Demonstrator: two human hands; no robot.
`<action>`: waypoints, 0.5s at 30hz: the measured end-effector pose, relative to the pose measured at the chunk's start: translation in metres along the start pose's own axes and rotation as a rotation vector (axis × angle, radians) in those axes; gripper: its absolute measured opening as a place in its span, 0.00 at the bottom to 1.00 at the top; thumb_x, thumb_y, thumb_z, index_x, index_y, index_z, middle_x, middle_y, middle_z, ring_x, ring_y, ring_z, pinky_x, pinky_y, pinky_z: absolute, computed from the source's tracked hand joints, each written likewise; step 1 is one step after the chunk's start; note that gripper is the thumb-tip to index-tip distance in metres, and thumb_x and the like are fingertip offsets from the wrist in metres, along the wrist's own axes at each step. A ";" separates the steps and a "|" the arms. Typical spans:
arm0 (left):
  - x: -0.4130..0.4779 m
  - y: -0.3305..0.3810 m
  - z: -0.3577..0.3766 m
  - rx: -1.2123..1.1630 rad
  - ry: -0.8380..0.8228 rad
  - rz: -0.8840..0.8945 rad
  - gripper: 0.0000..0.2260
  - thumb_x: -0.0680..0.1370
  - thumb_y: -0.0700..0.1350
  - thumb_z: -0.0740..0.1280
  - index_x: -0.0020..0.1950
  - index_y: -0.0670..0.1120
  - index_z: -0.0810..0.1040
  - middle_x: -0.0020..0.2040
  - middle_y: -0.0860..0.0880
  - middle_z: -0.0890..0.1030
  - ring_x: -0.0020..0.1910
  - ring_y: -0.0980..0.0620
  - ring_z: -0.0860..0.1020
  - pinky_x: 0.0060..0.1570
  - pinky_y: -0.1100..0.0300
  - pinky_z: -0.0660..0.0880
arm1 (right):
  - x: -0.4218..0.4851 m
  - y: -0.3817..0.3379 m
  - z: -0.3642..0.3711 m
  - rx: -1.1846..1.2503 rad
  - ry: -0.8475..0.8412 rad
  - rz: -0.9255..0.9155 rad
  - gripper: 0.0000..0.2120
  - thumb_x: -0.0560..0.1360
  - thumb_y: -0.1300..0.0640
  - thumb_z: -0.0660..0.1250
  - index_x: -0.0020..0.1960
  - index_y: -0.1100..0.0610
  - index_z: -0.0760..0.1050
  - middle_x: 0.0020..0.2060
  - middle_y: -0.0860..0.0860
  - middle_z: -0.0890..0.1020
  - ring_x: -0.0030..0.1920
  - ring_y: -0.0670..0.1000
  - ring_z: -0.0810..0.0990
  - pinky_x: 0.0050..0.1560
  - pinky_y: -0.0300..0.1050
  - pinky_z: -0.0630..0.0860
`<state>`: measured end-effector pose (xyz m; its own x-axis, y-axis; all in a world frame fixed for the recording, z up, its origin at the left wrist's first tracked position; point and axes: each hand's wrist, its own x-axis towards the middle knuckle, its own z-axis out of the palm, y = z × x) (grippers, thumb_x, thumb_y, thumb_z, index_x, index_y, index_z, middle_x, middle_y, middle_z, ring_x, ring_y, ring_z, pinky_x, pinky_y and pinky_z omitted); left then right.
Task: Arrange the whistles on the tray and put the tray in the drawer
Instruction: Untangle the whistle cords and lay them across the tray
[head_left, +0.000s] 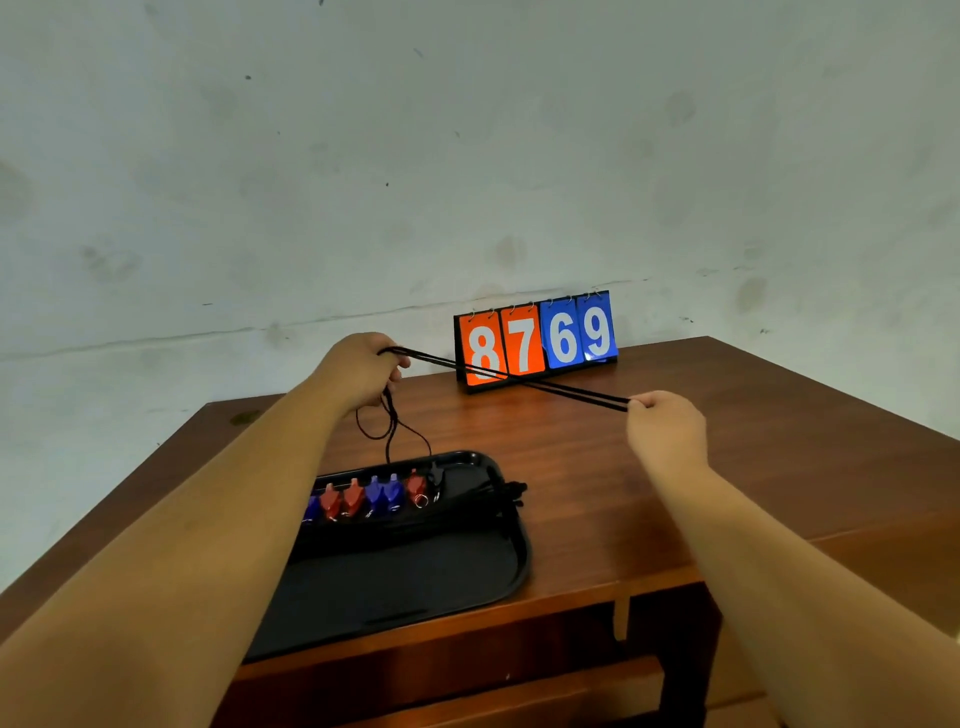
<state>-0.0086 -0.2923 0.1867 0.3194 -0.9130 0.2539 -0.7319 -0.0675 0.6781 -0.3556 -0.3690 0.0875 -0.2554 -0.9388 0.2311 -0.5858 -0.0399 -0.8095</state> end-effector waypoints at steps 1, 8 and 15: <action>0.001 -0.005 -0.001 0.057 -0.008 0.020 0.10 0.88 0.44 0.62 0.58 0.44 0.84 0.50 0.46 0.85 0.40 0.48 0.82 0.40 0.56 0.80 | -0.001 0.002 0.002 -0.004 -0.006 0.009 0.16 0.87 0.57 0.60 0.66 0.54 0.85 0.59 0.53 0.87 0.48 0.51 0.78 0.46 0.44 0.71; 0.012 -0.028 -0.018 0.501 -0.099 0.078 0.27 0.84 0.61 0.68 0.42 0.38 0.82 0.35 0.44 0.76 0.39 0.45 0.78 0.37 0.55 0.67 | -0.001 0.004 0.018 -0.022 -0.021 0.057 0.17 0.87 0.57 0.59 0.67 0.54 0.85 0.62 0.54 0.86 0.61 0.56 0.83 0.57 0.47 0.76; 0.009 -0.039 -0.030 0.495 -0.127 0.103 0.26 0.72 0.73 0.68 0.42 0.49 0.86 0.39 0.48 0.83 0.45 0.48 0.80 0.48 0.52 0.77 | -0.009 0.015 0.037 -0.100 -0.042 0.093 0.15 0.88 0.53 0.61 0.66 0.51 0.84 0.61 0.53 0.85 0.59 0.56 0.83 0.59 0.51 0.79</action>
<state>0.0408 -0.2863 0.1831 0.1777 -0.9645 0.1953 -0.9625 -0.1291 0.2385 -0.3336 -0.3742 0.0528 -0.2812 -0.9505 0.1326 -0.6352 0.0808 -0.7681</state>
